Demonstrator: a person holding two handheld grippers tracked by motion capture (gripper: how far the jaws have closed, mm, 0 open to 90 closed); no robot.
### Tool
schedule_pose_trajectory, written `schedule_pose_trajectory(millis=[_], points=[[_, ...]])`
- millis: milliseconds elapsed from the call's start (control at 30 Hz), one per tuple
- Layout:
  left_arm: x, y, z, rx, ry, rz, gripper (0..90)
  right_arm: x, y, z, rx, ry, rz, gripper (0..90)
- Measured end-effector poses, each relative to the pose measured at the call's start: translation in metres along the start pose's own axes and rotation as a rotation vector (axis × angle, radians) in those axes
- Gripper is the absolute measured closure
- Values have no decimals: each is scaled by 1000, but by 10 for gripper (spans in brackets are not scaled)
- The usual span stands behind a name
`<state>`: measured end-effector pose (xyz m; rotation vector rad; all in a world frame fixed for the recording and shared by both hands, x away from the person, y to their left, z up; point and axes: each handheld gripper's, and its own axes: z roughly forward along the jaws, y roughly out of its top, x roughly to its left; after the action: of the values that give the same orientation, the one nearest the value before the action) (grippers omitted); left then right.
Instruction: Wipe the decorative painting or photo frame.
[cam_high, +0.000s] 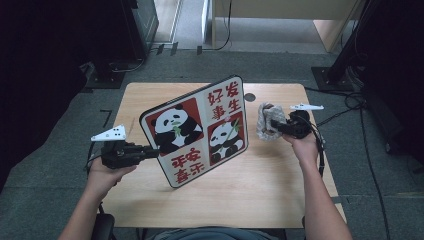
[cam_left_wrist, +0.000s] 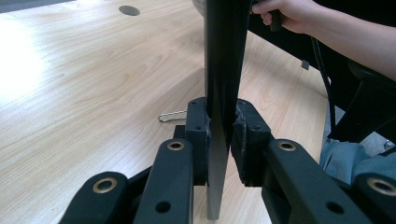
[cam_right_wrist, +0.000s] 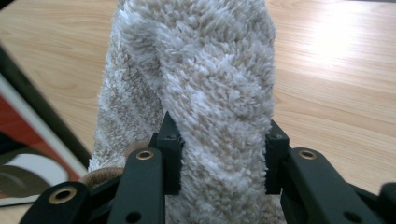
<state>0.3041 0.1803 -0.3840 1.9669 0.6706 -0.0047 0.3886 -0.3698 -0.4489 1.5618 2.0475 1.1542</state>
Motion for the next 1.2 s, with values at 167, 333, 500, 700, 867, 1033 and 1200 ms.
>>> schedule_pose_trajectory(millis=[167,333,500,700,867,1033,1200], points=[[0,0,0,-1,-2,-2,781,-11,-5,5,10,-31,7,622],[0,0,0,-1,0,-2,780,-24,-10,11,4,-49,35,621],[0,0,0,-1,0,-2,780,-28,-14,17,7,-89,17,619],[1,0,1,0,-4,-8,774,-32,-18,26,32,-129,4,608],[1,0,0,-1,-1,-9,774,-35,-23,33,39,-126,13,580],[1,0,0,-1,1,-10,767,-35,-23,35,45,-123,19,514],[-1,0,1,1,22,-22,734,-36,-21,35,74,-123,52,386]])
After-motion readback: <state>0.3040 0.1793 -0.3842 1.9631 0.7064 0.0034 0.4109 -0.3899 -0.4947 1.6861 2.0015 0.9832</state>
